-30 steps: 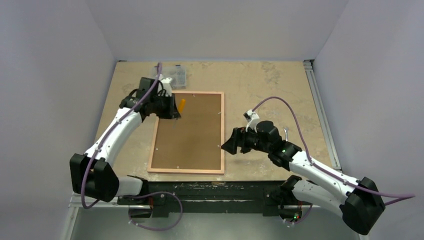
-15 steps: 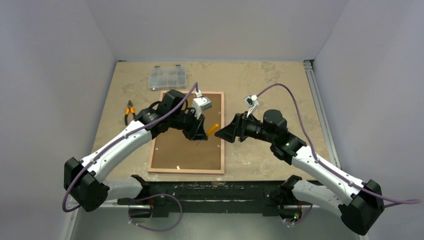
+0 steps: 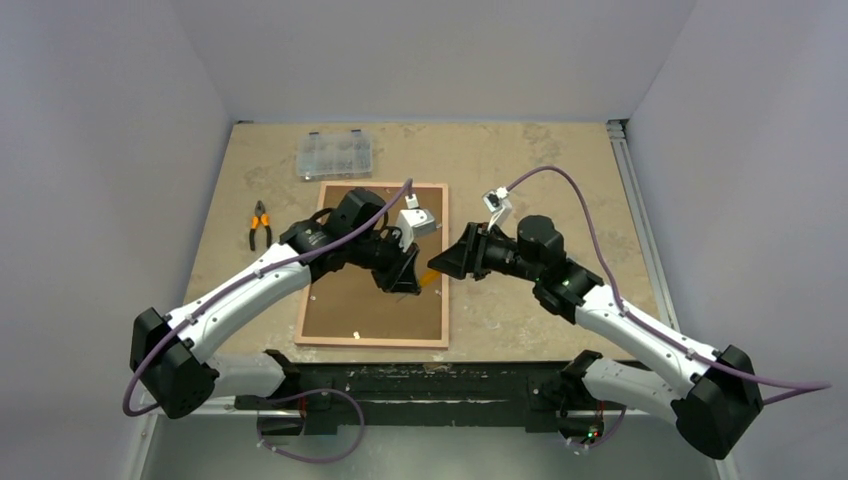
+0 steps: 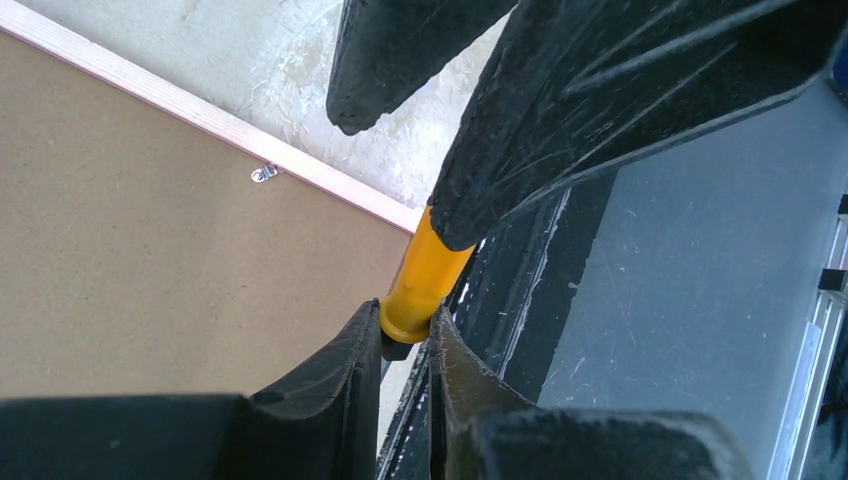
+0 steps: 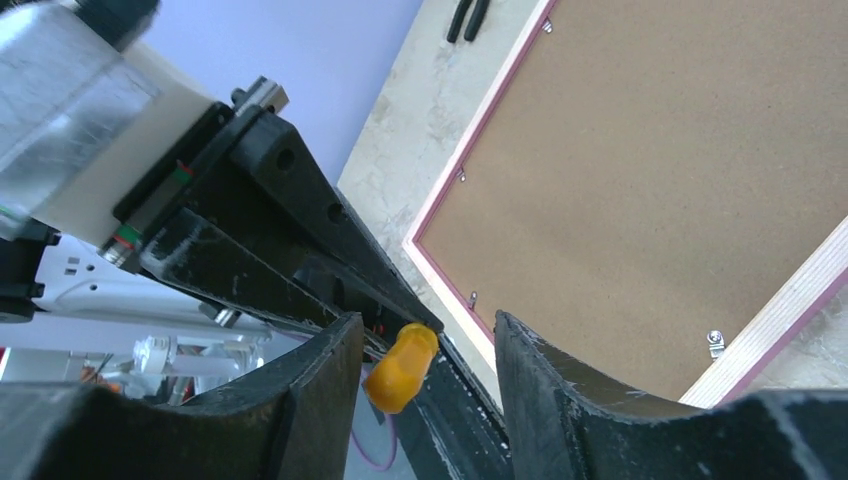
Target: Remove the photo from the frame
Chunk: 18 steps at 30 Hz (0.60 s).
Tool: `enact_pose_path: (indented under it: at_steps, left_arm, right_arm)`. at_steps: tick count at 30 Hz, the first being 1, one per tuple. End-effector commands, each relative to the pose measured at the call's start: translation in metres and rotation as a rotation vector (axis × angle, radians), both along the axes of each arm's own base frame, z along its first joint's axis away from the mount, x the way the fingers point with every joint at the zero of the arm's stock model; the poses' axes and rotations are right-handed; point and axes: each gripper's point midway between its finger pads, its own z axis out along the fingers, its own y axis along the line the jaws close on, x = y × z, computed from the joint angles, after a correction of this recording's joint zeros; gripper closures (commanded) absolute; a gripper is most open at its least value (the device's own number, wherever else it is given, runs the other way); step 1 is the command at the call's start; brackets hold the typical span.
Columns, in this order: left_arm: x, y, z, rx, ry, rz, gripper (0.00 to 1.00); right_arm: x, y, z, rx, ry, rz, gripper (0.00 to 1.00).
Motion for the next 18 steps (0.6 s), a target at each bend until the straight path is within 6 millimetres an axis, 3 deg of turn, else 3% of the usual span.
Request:
enact_pose_path:
  at_steps: [1, 8, 18]
  left_arm:
    - [0.007, -0.005, 0.006, 0.009, -0.052, -0.011, 1.0]
    - [0.021, 0.003, -0.008, 0.102, -0.098, 0.061, 1.0]
    - [0.023, 0.001, -0.013, 0.132, -0.103, 0.066, 1.0]
  right_arm:
    - [0.008, 0.0, 0.016, 0.064, -0.015, -0.055, 0.52]
    - [0.019, -0.002, -0.021, 0.001, 0.153, -0.204, 0.57]
    - [0.011, 0.028, -0.043, -0.026, 0.228, -0.183, 0.57]
